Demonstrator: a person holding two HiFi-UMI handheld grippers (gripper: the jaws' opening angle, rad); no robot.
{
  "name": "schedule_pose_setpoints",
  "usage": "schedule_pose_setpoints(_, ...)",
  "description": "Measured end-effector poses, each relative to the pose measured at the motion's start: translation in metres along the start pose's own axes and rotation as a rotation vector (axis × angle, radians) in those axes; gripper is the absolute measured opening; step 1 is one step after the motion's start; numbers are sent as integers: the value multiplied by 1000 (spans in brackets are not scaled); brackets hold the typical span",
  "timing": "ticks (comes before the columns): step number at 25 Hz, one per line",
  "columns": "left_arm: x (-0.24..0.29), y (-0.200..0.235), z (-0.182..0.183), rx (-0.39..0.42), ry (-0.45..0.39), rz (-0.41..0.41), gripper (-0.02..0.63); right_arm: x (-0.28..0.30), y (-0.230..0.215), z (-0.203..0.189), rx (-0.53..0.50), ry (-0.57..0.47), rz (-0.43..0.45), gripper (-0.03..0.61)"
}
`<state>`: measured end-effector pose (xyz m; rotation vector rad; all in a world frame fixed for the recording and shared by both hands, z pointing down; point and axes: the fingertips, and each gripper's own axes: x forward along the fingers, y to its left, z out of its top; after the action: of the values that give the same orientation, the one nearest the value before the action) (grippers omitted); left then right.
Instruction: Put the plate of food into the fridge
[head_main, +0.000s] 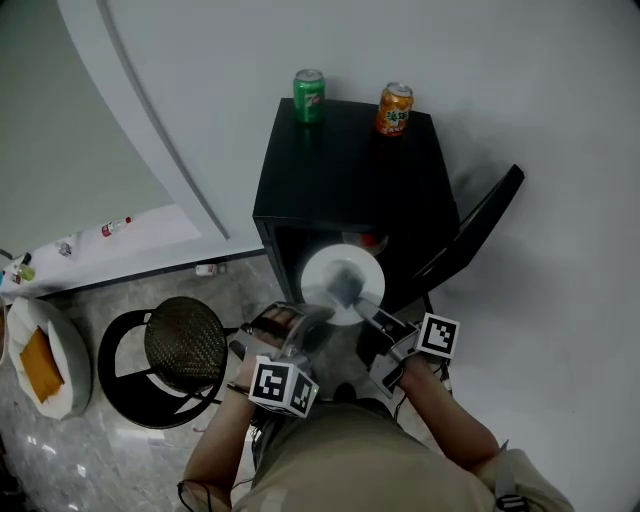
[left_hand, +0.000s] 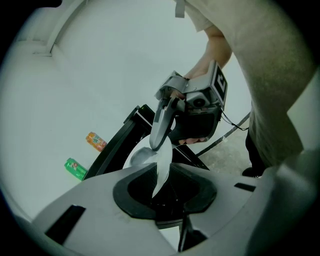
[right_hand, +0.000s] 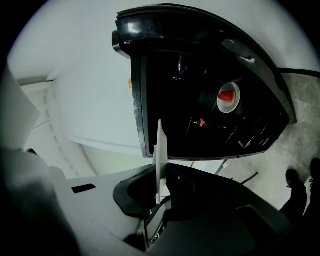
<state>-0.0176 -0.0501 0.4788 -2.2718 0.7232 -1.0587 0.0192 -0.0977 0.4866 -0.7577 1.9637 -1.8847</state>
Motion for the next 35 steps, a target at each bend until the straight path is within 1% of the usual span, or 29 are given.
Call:
schedule_pose_setpoints(4,0,4,-13,3,-17,-13,83,11,-5,-2,-6,-23,-17,40)
schedule_pose_setpoints(14,4,6,-34,-6,-43,-42,83,27,-16,-6,19,-79,-29,40)
schedule_pose_setpoints(21,15,8,-45,-11,-30,-27,83,35,-27,2,24,-128,-42,41)
schedule_pose_setpoints(26,30,6,-45,-3,-32,-45,81,38,-37,12,24,-127,-76,41)
schedule_pose_setpoints(29,42,9,-47,5,-14,-42,78,44,-41,21,34,-120,-66,40)
schedule_pose_setpoints(35,58,19,-51,-15,33,-31,72,55,-48,36,58,-90,-58,40)
